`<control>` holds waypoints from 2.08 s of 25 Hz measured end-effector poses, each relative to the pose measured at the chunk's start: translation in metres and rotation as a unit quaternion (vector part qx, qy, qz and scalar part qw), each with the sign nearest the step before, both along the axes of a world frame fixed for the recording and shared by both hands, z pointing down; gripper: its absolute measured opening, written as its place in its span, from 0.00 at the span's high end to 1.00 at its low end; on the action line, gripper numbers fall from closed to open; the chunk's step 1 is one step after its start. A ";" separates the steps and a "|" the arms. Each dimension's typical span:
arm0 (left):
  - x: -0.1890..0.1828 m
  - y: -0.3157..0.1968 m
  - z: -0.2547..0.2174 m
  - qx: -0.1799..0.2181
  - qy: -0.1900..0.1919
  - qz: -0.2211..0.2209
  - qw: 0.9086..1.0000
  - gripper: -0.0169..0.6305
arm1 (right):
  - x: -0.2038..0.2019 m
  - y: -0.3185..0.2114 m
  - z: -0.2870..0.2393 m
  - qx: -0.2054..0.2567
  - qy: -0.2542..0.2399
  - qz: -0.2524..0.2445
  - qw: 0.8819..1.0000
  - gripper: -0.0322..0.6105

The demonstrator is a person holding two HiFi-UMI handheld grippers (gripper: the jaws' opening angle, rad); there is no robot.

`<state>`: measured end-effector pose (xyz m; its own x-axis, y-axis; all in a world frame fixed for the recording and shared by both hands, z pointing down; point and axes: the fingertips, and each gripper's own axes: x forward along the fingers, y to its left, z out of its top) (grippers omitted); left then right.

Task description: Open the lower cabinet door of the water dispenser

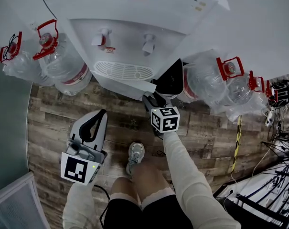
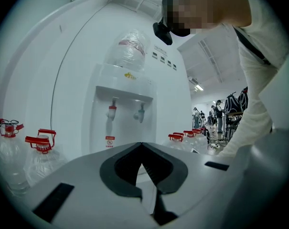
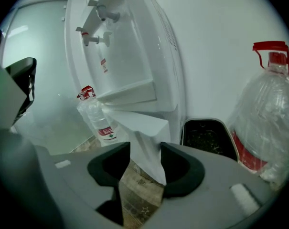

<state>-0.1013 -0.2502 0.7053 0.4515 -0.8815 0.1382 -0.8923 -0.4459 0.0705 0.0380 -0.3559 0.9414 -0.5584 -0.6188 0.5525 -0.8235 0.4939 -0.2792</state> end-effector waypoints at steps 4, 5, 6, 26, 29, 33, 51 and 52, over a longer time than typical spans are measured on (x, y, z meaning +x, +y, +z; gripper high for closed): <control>0.005 0.007 -0.009 -0.004 0.001 0.006 1.000 0.97 | -0.006 0.027 -0.001 -0.011 -0.007 -0.004 1.000 0.65; 0.006 0.009 -0.011 -0.004 0.000 0.007 1.000 0.97 | -0.008 0.033 -0.002 -0.014 -0.008 -0.007 1.000 0.65; 0.006 0.011 -0.013 -0.001 -0.003 0.010 1.000 0.97 | -0.010 0.039 -0.002 -0.016 -0.009 -0.010 1.000 0.65; -0.009 0.068 -0.060 -0.017 0.000 -0.005 1.000 0.97 | -0.039 0.110 -0.075 0.035 0.002 -0.046 0.998 0.93; -0.007 0.076 -0.078 -0.015 -0.008 -0.003 1.000 0.97 | -0.033 0.113 -0.111 0.058 -0.005 -0.033 0.998 0.94; -0.004 0.083 -0.110 -0.007 -0.011 -0.003 1.000 0.97 | -0.028 0.119 -0.158 0.083 -0.012 -0.029 0.996 0.94; 0.006 0.115 -0.250 0.011 -0.007 -0.024 1.000 0.97 | 0.007 0.172 -0.383 0.187 -0.014 -0.039 0.982 0.94; 0.007 0.116 -0.258 0.013 -0.007 -0.025 1.000 0.97 | 0.009 0.175 -0.393 0.190 -0.011 -0.041 0.981 0.94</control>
<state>-0.0948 -0.1340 0.4478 0.4044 -0.9065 0.1212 -0.9146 -0.4017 0.0467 0.0468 -0.1809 0.5481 -0.6249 -0.7295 0.2780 -0.7719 0.6307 -0.0800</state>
